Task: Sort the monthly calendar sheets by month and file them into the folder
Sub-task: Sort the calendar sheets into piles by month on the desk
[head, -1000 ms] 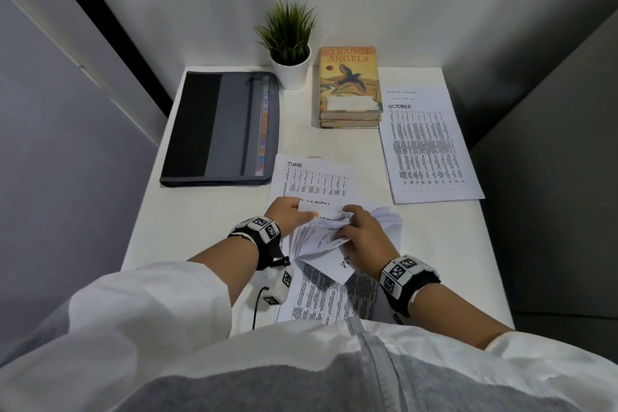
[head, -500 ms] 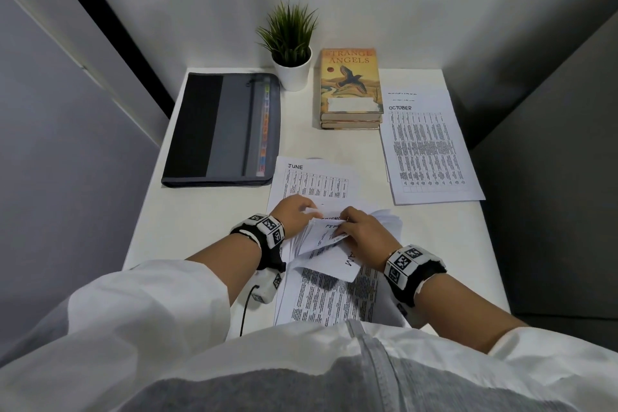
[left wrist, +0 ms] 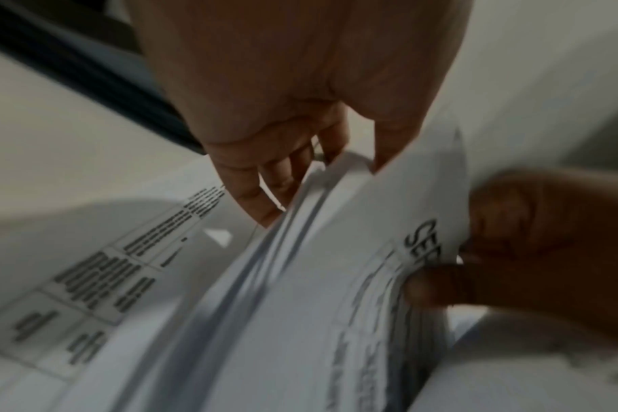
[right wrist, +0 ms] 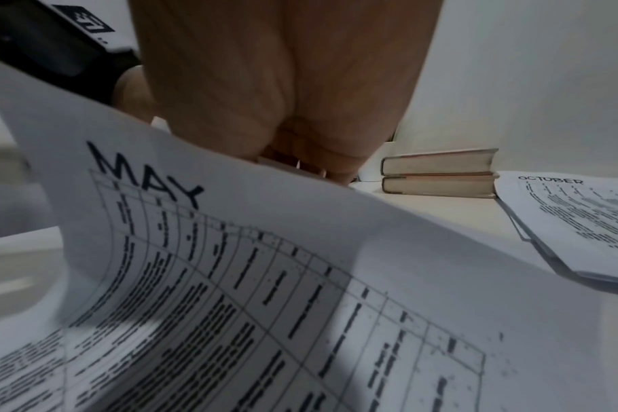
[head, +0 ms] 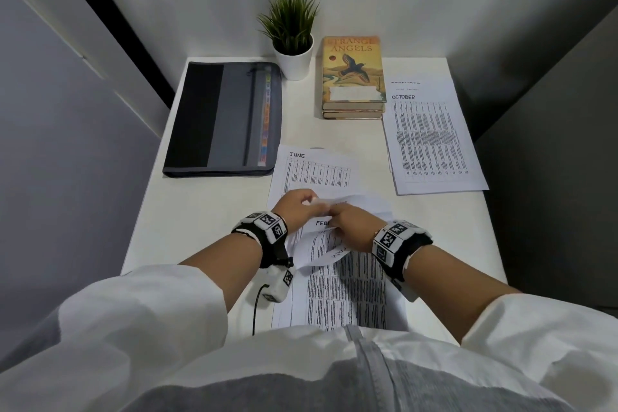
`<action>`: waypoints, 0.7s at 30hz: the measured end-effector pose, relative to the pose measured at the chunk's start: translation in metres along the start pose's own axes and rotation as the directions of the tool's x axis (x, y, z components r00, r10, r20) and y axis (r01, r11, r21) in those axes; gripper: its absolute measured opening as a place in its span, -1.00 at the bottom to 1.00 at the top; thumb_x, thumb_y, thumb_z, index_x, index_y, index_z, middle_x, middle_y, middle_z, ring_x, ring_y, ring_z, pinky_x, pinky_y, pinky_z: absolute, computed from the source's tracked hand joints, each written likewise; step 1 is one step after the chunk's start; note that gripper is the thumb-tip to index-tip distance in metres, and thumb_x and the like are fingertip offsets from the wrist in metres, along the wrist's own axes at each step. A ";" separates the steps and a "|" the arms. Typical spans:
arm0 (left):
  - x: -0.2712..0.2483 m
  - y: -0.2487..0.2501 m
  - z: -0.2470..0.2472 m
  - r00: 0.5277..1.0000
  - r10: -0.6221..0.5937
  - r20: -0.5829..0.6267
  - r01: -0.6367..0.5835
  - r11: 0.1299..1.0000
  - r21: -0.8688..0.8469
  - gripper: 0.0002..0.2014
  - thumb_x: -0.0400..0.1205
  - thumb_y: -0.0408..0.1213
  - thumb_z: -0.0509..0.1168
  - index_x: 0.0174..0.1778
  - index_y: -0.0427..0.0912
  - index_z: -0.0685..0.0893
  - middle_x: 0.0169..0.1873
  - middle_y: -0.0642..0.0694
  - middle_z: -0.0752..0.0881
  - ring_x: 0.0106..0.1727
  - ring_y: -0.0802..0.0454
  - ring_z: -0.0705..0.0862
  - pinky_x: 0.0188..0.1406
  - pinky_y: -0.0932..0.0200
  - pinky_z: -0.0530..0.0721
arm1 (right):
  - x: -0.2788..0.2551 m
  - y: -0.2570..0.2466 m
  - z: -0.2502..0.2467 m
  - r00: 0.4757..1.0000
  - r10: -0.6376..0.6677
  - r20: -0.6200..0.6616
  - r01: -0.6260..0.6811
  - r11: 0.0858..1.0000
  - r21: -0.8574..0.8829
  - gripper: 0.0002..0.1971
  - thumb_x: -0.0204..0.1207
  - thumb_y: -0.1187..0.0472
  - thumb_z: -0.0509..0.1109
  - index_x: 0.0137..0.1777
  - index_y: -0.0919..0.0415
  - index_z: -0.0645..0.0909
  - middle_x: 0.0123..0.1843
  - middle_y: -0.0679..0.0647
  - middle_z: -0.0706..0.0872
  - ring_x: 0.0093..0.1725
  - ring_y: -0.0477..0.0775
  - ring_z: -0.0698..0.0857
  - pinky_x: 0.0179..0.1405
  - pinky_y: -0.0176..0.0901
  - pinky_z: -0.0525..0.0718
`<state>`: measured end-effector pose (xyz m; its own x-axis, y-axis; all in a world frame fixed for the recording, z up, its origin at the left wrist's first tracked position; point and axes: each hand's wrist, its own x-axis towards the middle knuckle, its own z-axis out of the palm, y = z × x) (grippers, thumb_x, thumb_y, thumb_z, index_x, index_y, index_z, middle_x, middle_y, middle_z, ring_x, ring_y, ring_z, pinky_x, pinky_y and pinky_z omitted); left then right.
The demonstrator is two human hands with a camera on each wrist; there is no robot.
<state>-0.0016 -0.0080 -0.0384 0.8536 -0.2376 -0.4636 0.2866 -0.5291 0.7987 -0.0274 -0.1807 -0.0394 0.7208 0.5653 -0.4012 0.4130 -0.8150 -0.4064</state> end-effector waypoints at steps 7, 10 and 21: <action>0.002 0.001 0.005 0.999 -0.035 -0.040 0.044 0.965 0.257 -0.71 0.60 -0.17 0.42 0.11 -0.31 0.71 0.03 -0.22 0.76 0.09 -0.18 0.71 0.16 -0.11 0.65 | -0.014 0.016 -0.006 0.967 0.007 -0.254 -0.029 0.996 -0.085 -0.74 0.60 0.21 0.30 0.22 0.20 0.70 0.32 0.16 0.50 0.25 0.20 0.47 0.16 0.06 0.55; 0.001 0.002 0.005 1.000 -0.010 -0.021 0.014 0.971 0.239 -0.73 0.62 -0.20 0.40 0.14 -0.30 0.74 0.05 -0.23 0.78 0.12 -0.18 0.71 0.19 -0.10 0.66 | -0.014 0.020 -0.012 0.942 0.052 -0.332 -0.065 0.997 -0.029 -0.79 0.61 0.25 0.30 0.10 0.31 0.71 0.27 0.21 0.51 0.11 0.24 0.58 0.05 0.09 0.60; 0.001 -0.009 -0.007 1.000 -0.009 0.023 0.009 1.000 -0.007 -0.63 0.69 0.08 0.23 -0.10 -0.17 0.72 -0.20 0.04 0.63 -0.24 0.16 0.54 -0.20 0.21 0.47 | -0.003 0.016 0.001 0.896 0.103 -0.431 -0.108 0.994 0.013 -0.89 0.55 0.24 0.36 0.02 0.25 0.62 0.02 0.11 0.66 0.07 0.19 0.51 0.01 0.01 0.50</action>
<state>-0.0009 0.0020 -0.0434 0.8407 -0.2519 -0.4793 0.2969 -0.5258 0.7971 -0.0234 -0.1957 -0.0459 0.9287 0.3679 -0.0476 0.3254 -0.8696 -0.3714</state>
